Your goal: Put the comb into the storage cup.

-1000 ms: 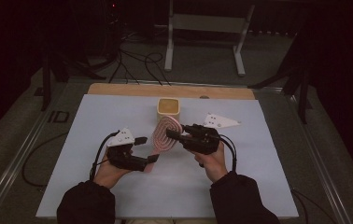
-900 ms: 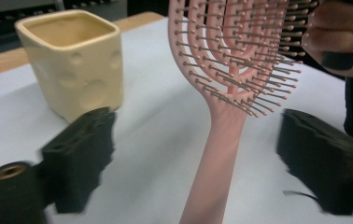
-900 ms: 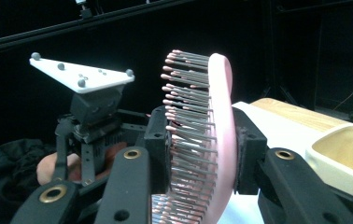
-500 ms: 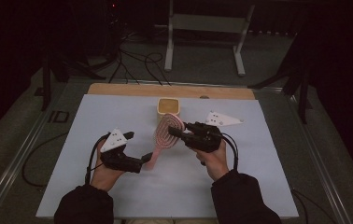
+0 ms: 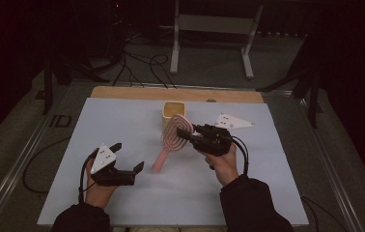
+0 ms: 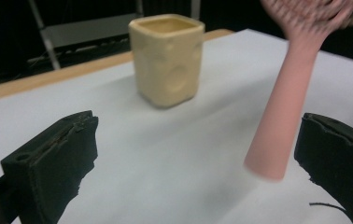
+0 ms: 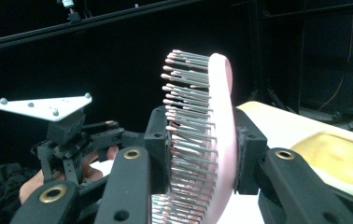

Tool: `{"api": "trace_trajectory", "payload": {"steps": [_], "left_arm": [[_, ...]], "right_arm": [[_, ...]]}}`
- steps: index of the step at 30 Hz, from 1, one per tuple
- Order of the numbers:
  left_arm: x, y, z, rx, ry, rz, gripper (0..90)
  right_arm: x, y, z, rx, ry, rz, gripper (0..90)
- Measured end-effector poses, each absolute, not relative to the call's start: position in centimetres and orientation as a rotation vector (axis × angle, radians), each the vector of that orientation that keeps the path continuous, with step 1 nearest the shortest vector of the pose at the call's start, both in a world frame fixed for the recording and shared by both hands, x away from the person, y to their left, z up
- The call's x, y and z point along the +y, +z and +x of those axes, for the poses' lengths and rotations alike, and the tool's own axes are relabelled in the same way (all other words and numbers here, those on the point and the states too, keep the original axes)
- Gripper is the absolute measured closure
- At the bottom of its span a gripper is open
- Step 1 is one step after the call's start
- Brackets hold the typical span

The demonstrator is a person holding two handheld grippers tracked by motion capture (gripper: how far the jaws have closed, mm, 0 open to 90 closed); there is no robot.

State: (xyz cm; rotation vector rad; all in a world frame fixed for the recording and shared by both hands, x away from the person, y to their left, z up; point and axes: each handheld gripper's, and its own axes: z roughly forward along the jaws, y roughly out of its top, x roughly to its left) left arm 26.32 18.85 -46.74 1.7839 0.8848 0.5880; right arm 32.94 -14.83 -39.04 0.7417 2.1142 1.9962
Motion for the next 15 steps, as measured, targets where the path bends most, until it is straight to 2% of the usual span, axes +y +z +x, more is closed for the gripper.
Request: {"api": "trace_trajectory", "payload": {"steps": [15], "left_arm": [[23.2, -48.1, 23.2, 0.974, 0.618, 1.736, 0.0]], "right_arm": [[-14.7, -38.7, 33.5, 2.087, 1.971, 0.782, 65.5]]}}
